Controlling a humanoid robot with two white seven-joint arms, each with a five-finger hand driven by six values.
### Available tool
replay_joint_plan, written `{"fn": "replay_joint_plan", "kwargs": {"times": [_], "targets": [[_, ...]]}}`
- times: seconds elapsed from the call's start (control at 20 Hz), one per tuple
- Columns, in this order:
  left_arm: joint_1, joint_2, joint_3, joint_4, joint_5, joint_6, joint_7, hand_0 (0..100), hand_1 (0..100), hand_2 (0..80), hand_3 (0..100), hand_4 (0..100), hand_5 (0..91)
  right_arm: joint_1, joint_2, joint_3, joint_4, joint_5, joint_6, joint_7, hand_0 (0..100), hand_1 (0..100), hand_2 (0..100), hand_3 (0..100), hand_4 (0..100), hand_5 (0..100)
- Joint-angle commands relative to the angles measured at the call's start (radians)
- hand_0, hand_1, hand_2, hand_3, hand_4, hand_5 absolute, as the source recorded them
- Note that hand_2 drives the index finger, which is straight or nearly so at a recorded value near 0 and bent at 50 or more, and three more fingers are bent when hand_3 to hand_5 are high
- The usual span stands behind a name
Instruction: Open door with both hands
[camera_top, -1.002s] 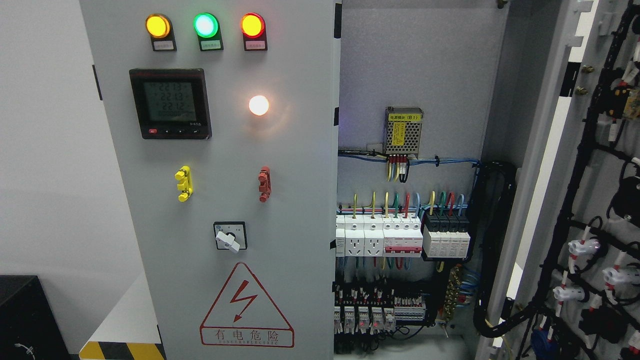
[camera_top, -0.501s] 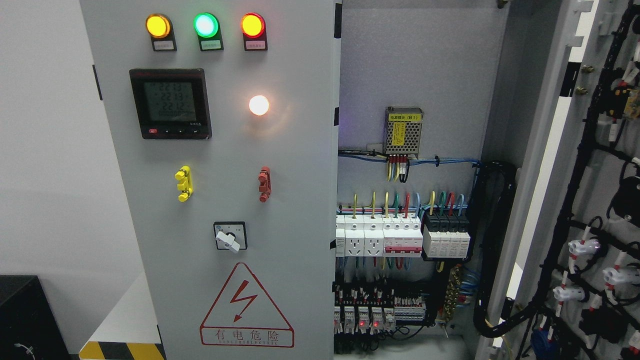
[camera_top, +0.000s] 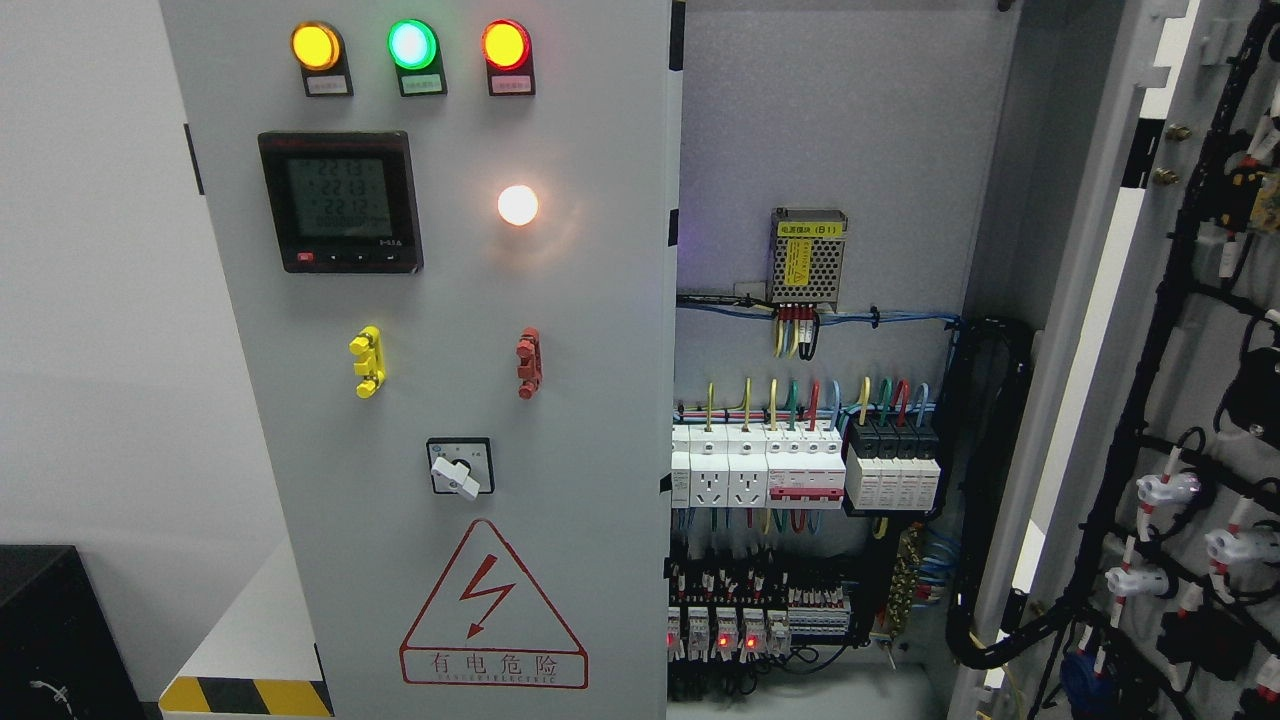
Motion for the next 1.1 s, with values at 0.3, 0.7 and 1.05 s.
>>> {"fn": "replay_joint_plan", "kwargs": {"times": [0.3, 0.7, 1.05], "targets": [[-0.008, -0.064, 0.062, 0.019, -0.003, -0.003, -0.001, 0, 0, 0.0, 0, 0, 0.0, 0.408, -0.251, 0.201, -1.586, -0.006, -0.226, 0.0, 0, 0, 0, 0, 0, 0], [-0.008, -0.064, 0.064, 0.019, -0.003, -0.003, -0.001, 0, 0, 0.0, 0, 0, 0.0, 0.333, -0.293, 0.315, -1.768, -0.006, -0.524, -0.001, 0, 0, 0, 0, 0, 0], [-0.008, -0.064, 0.064, 0.019, -0.003, -0.003, -0.002, 0, 0, 0.0, 0, 0, 0.0, 0.122, -0.29, 0.315, -1.77, -0.006, -0.742, -0.001, 0, 0, 0, 0, 0, 0]]}}
